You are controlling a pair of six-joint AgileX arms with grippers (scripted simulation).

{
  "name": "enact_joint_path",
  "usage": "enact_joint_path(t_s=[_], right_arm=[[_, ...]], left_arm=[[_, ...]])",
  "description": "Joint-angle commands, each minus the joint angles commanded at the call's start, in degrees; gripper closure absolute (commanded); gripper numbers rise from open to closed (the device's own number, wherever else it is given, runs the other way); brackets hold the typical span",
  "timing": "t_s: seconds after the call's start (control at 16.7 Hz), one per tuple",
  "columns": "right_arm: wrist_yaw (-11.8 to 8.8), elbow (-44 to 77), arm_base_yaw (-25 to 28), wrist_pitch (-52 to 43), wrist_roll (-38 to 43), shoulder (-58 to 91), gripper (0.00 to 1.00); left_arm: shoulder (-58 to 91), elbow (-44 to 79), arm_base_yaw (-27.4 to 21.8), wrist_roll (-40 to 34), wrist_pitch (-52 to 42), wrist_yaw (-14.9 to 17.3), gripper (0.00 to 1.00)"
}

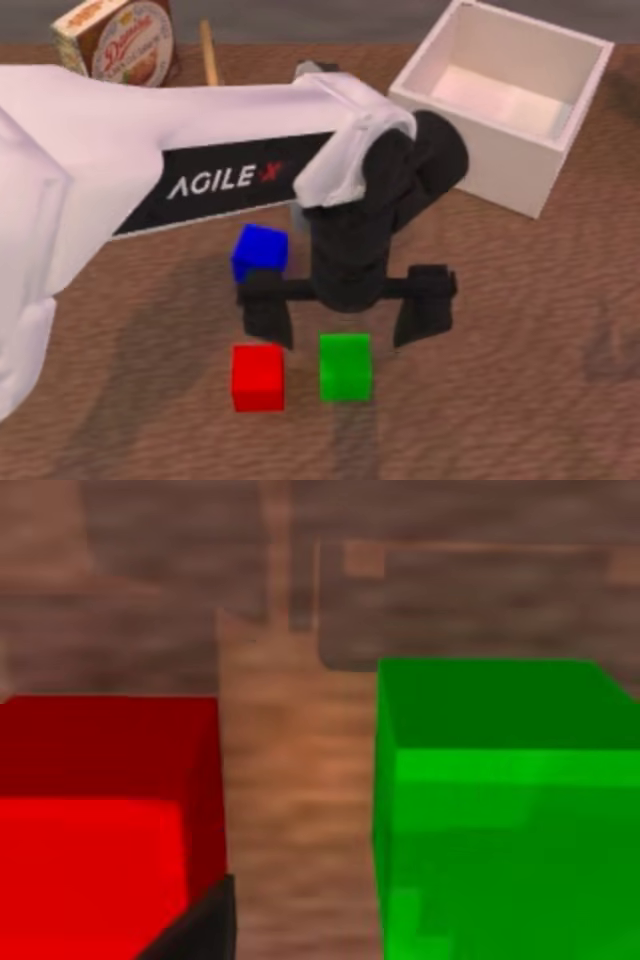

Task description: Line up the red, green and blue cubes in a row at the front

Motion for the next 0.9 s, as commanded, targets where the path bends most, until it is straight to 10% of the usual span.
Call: enact_joint_path(t_s=[0.54,0.9], right_arm=[[0.00,0.00,0.00,0.00,0.00,0.00,0.00],[0.00,0.00,0.00,0.00,0.00,0.00,0.00]], left_arm=[[-1.54,4.05,0.69,0.85,-5.10,-0.07,0.00],[3.98,11.05,8.50,15.84,-7.31,0.10,0.00]])
